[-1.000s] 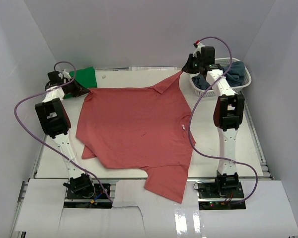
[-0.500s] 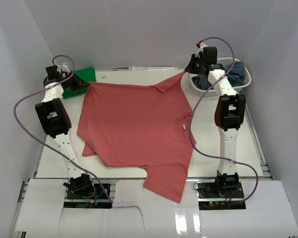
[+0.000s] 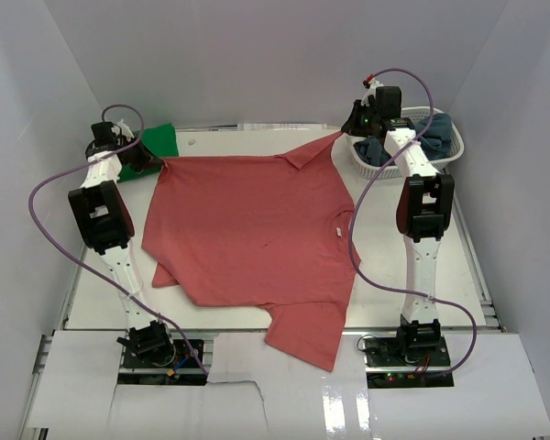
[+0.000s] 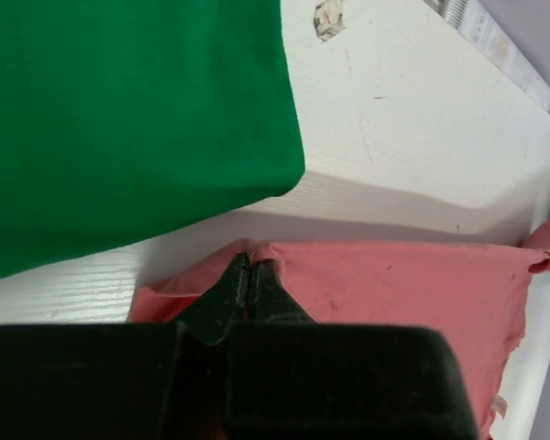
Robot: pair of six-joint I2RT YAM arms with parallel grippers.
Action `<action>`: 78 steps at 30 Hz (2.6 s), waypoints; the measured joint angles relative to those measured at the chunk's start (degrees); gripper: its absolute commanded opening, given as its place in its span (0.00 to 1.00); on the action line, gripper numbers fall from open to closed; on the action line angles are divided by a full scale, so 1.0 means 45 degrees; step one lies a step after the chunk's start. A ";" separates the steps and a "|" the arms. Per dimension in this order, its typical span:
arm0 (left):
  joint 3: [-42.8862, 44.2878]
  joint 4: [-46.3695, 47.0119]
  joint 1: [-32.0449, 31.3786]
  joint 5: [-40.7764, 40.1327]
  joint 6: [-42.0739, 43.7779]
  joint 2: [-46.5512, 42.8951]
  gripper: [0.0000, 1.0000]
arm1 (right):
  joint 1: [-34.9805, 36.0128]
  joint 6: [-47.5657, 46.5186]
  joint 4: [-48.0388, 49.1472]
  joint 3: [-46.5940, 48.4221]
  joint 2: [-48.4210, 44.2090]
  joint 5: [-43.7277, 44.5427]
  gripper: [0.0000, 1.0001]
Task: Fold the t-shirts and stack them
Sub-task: Fold the flattened tshirt in 1/3 of the way
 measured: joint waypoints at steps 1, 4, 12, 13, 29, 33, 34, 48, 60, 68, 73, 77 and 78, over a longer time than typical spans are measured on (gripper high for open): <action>-0.0005 -0.0039 -0.0029 -0.0117 0.0049 0.0000 0.00 | 0.0000 0.0000 0.0000 -0.0005 0.0000 -0.0015 0.08; -0.0005 -0.0078 -0.0107 -0.0384 0.0102 0.0000 0.00 | 0.0000 0.0000 0.0010 -0.0053 -0.0005 -0.0019 0.08; -0.0340 -0.0141 -0.0160 -0.0301 0.0287 0.0000 0.00 | 0.0131 -0.0019 0.0019 -0.1059 -0.0539 -0.0019 0.08; -0.0350 -0.0170 -0.0165 -0.0248 0.0301 0.0000 0.00 | 0.0160 -0.0024 0.0010 -0.1234 -0.0665 -0.0019 0.08; -0.0345 -0.0389 -0.0617 0.0636 0.0661 -0.0126 0.00 | 0.1078 -0.0316 -0.0112 -0.1695 -0.1875 -0.0189 0.08; -0.0345 -0.0597 -0.0709 0.0651 0.0821 -0.0364 0.00 | 0.1137 -0.0345 -0.0330 -0.1695 -0.2084 -0.0204 0.08; -0.0345 -0.0631 -0.0709 0.0651 0.0845 -0.0447 0.00 | 0.1132 -0.0359 -0.0389 -0.1695 -0.2147 -0.0204 0.08; -0.1122 -0.0782 -0.0709 0.0452 0.1078 -0.1768 0.00 | 0.1117 -0.0622 -0.0748 -0.3419 -0.4430 -0.0214 0.08; -0.2739 -0.1175 -0.0709 -0.0223 0.1224 -0.2599 0.00 | 0.1409 -0.0680 -0.0753 -0.5887 -0.6358 -0.0102 0.08; -0.2905 -0.1307 -0.0709 -0.0952 0.1239 -0.3283 0.00 | 0.1559 -0.0680 -0.0651 -0.7208 -0.7451 0.0058 0.08; -0.2905 -0.1399 -0.0709 -0.1268 0.1277 -0.3541 0.00 | 0.1559 -0.0680 -0.0627 -0.7825 -0.7878 0.0092 0.08; -0.2939 -0.1627 -0.0709 -0.1734 0.1321 -0.3779 0.00 | 0.1564 -0.0680 -0.0631 -0.8306 -0.8208 0.0087 0.08; -0.2958 -0.1685 -0.0709 -0.1846 0.1336 -0.3842 0.00 | 0.1564 -0.0675 -0.0646 -0.8378 -0.8276 0.0092 0.08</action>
